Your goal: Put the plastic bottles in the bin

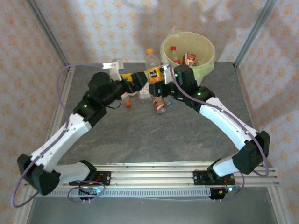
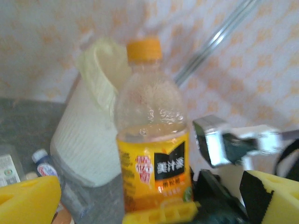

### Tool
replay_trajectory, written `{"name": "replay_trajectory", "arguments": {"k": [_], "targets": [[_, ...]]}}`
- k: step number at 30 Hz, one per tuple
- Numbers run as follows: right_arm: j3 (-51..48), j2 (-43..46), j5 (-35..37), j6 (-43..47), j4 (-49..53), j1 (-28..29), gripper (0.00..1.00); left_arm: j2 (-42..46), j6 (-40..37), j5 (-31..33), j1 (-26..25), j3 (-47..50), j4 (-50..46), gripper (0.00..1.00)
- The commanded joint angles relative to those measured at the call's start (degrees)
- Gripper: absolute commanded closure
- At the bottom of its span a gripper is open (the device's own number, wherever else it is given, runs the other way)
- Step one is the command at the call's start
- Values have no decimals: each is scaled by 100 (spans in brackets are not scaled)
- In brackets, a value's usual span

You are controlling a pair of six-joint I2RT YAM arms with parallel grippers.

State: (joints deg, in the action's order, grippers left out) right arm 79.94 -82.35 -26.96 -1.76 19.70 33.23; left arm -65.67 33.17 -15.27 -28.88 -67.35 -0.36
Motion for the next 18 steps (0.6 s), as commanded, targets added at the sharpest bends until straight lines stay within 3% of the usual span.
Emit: {"name": "replay_trajectory", "arguments": {"k": [1, 5, 10, 18], "targets": [[321, 52, 340, 196, 293, -222, 52, 426, 147, 717, -3, 469, 505, 0], [635, -12, 542, 341, 457, -423, 52, 724, 103, 1191, -3, 592, 210, 0], [1398, -193, 794, 604, 739, -844, 52, 704, 475, 3070, 3, 308, -1422, 0], [2729, -1290, 1612, 445, 774, -1758, 51, 301, 742, 3696, 1, 314, -2407, 0]]}}
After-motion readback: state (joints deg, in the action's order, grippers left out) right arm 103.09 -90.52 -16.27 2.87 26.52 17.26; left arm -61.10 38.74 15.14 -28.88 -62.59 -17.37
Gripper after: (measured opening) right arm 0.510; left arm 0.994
